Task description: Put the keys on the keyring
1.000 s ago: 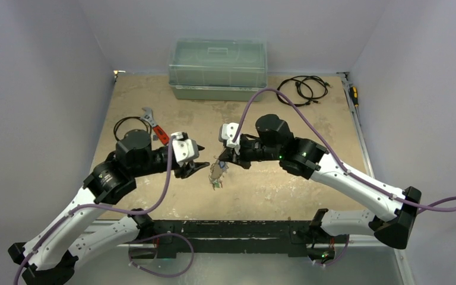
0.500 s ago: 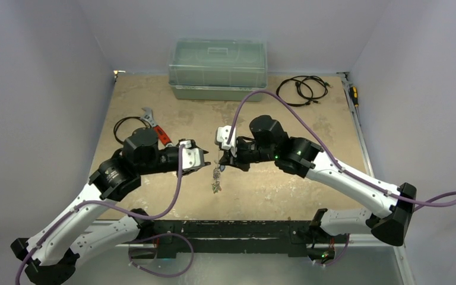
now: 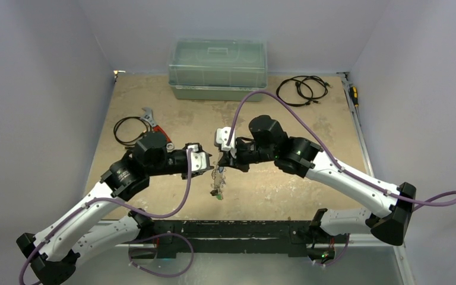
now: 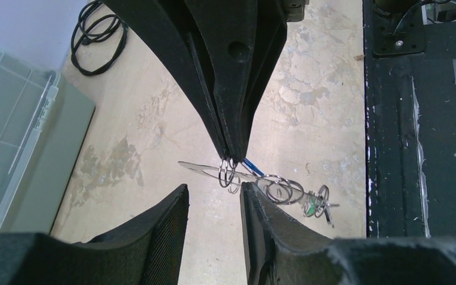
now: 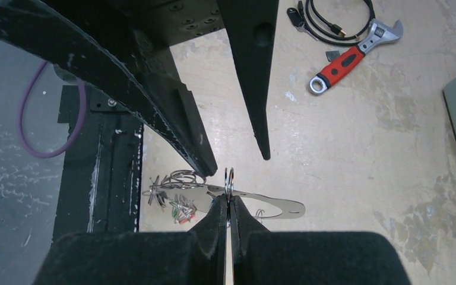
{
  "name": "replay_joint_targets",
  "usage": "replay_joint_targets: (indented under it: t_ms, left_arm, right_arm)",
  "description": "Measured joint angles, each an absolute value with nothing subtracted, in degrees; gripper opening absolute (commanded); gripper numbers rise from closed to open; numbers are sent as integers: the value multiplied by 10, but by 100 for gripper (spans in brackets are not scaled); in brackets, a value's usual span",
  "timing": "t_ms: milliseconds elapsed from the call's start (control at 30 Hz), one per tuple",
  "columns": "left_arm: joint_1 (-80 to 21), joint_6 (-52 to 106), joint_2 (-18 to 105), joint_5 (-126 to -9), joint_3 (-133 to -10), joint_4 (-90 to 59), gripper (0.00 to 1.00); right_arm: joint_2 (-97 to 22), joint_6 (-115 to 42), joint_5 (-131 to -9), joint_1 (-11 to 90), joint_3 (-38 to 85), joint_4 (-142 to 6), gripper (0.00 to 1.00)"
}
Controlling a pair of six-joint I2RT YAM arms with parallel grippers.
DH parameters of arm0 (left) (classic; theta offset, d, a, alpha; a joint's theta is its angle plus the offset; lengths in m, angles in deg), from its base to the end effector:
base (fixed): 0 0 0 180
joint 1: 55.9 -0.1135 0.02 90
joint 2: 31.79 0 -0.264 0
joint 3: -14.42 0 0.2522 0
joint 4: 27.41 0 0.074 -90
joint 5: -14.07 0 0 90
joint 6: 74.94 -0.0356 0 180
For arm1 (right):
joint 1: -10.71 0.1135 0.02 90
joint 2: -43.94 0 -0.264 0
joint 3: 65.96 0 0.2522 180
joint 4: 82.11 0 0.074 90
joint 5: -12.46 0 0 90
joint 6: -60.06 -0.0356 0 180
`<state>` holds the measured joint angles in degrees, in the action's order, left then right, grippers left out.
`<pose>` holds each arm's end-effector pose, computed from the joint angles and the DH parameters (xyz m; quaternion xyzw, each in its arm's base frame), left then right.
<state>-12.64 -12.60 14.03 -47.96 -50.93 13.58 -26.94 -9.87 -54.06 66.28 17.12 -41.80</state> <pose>0.1137 -0.1299 0.3486 0.5761 0.5742 -0.2720 0.5142 0.1433 0.2341 0.3660 -0.5976 0.5992 0.3197 0.4263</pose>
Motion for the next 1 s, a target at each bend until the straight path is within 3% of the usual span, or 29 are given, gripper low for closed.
replay_joint_targets:
  t_ms: [300, 600, 767, 1000]
  left_arm:
    - [-126, -126, 157, -475, -502, 114, 25]
    - [-126, -131, 162, -464, -500, 112, 24]
    - [-124, -133, 172, -455, -500, 113, 0]
    - [-122, -135, 179, -437, -499, 112, 0]
  right_arm:
    - [-269, -94, -538, 666, 171, -418, 0]
    - [-269, -92, -535, 666, 171, -418, 0]
    - [-269, -88, -533, 666, 171, -417, 0]
    - [-265, -80, -529, 666, 171, -407, 1]
